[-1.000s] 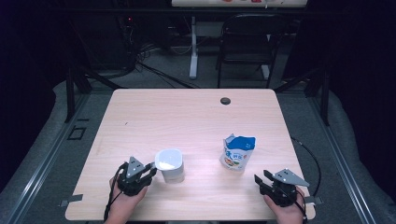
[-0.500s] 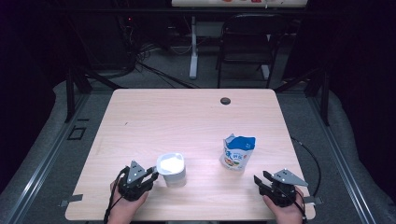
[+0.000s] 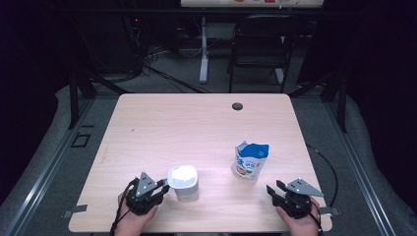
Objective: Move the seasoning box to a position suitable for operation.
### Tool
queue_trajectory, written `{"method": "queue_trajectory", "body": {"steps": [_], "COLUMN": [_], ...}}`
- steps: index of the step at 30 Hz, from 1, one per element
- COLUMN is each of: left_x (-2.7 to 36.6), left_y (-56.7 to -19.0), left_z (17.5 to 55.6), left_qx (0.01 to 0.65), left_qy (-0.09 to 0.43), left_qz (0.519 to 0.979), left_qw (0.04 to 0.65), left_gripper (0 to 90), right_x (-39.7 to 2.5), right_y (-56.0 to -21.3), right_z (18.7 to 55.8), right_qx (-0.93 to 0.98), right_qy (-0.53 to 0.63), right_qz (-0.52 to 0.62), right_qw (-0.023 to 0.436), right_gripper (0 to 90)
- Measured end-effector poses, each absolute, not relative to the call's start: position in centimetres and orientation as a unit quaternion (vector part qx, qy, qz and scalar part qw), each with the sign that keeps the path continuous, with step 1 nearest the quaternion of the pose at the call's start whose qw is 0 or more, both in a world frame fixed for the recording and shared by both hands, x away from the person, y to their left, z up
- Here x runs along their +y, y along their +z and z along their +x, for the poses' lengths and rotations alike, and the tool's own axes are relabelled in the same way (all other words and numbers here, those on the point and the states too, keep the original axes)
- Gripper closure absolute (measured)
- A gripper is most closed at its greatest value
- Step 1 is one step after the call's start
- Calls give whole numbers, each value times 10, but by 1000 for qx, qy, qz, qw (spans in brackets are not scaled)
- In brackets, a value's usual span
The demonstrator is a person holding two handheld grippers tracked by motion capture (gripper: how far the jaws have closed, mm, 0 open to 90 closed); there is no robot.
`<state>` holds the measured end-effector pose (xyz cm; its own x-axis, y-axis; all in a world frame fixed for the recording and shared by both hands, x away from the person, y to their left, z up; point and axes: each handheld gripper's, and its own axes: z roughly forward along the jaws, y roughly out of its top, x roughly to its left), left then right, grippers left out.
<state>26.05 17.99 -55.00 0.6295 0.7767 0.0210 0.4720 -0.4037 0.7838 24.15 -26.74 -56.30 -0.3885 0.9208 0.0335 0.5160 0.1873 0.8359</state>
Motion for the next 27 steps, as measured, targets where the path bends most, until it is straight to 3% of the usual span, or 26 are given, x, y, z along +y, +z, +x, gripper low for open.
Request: {"method": "queue_trajectory", "body": {"steps": [20,27], "left_x": [172,179], "left_y": [-550,-542], "left_z": [257,256], "left_qx": [372,377], "left_qy": [180,148], "left_qz": [821,809], "left_qw": [394,426], "left_gripper": [710,624], "right_x": [-266,-267], "right_y": [-563,-563], "right_z": [242,241], "right_qx": [733,729], "right_qy": [403,404], "right_qz": [488,492], "right_qw": [249,252], "right_gripper": [557,556]}}
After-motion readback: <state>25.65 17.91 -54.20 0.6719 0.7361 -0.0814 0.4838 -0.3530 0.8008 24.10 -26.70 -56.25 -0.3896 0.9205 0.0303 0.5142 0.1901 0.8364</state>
